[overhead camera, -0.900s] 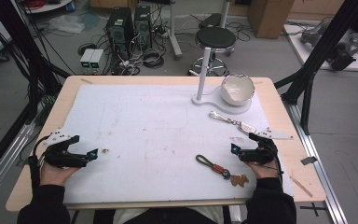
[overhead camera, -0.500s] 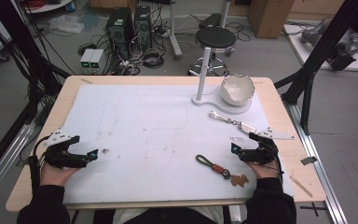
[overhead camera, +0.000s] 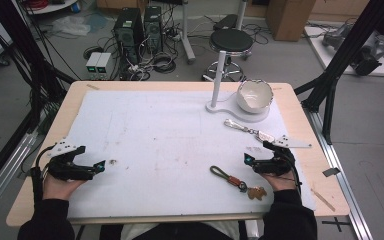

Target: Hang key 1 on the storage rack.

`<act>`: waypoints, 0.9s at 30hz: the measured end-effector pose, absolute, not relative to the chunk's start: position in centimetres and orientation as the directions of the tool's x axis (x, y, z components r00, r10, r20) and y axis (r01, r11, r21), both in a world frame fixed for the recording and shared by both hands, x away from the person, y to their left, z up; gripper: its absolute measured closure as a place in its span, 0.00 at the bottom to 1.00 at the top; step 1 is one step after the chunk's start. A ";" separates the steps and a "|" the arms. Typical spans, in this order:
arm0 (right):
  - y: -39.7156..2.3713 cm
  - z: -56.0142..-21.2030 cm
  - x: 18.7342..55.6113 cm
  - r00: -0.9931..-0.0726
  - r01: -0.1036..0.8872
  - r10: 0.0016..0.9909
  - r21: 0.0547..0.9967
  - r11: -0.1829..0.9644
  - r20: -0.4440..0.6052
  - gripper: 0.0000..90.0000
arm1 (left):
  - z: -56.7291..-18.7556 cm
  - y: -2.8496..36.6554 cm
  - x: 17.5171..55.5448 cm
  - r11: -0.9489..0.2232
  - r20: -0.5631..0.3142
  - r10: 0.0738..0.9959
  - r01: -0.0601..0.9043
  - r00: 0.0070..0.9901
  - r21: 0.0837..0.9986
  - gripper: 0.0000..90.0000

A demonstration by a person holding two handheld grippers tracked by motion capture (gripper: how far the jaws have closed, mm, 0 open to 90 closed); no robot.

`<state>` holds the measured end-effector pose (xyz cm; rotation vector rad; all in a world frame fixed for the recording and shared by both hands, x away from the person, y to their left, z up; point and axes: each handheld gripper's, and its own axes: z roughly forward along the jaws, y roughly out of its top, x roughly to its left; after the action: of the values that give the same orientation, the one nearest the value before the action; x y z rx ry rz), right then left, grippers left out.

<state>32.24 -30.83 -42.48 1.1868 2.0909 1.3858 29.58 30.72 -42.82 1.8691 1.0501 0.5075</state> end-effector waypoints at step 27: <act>-27.1 -42.0 31.6 -0.713 0.447 0.698 0.810 0.379 0.067 0.01 | -42.9 30.8 29.6 -0.225 -0.081 0.829 0.463 0.553 0.857 0.02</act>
<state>31.55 -27.05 -42.03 1.0089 2.3555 1.2493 29.63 30.75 -42.85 1.8677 1.0553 0.4994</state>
